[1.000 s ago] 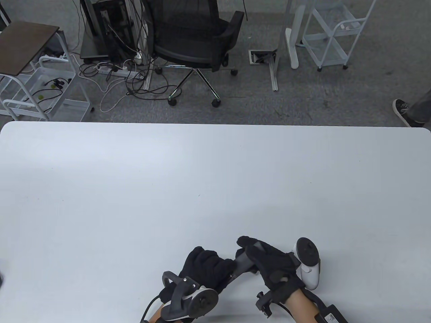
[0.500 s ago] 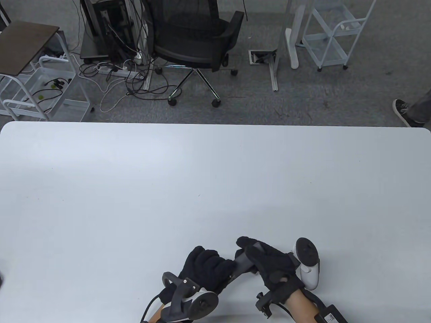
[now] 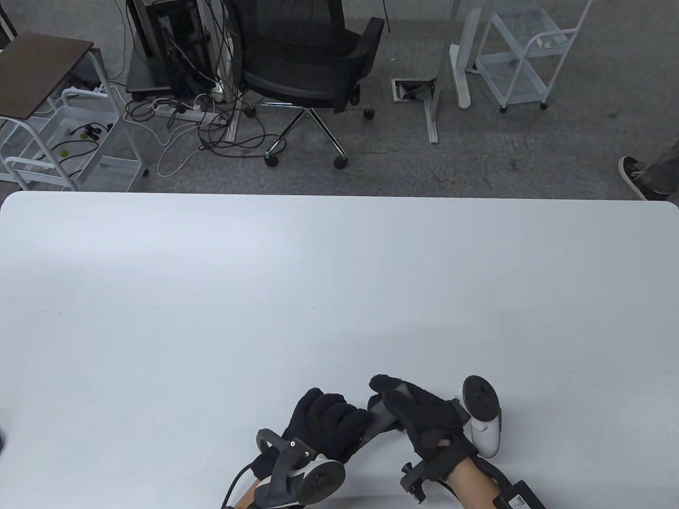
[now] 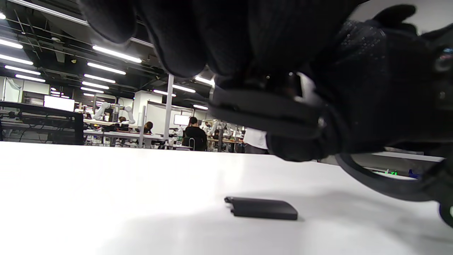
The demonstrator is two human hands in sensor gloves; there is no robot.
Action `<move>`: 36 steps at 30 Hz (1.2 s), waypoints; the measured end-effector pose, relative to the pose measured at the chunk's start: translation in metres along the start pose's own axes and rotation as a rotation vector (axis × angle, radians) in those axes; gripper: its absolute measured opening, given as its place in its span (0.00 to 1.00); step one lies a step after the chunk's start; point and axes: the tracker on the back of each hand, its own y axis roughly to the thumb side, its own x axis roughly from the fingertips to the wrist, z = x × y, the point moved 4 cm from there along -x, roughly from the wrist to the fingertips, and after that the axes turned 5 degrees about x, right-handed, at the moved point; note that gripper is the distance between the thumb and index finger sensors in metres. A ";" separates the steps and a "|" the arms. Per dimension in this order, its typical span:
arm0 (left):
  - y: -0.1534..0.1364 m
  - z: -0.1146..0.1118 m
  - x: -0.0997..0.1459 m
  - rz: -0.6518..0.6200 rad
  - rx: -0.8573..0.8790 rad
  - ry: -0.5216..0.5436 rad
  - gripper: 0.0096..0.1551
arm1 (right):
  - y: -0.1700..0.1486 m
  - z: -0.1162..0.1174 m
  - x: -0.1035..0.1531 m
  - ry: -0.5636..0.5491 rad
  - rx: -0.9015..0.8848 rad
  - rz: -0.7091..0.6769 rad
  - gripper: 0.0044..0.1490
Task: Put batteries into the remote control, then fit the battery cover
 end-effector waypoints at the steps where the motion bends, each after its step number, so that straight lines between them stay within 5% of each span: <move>1: 0.000 0.000 0.000 0.000 0.000 0.000 0.31 | 0.000 0.000 0.000 0.000 0.001 -0.001 0.41; 36: -0.008 -0.004 0.001 0.022 0.053 -0.049 0.28 | 0.008 -0.018 0.006 -0.060 -0.032 -0.048 0.41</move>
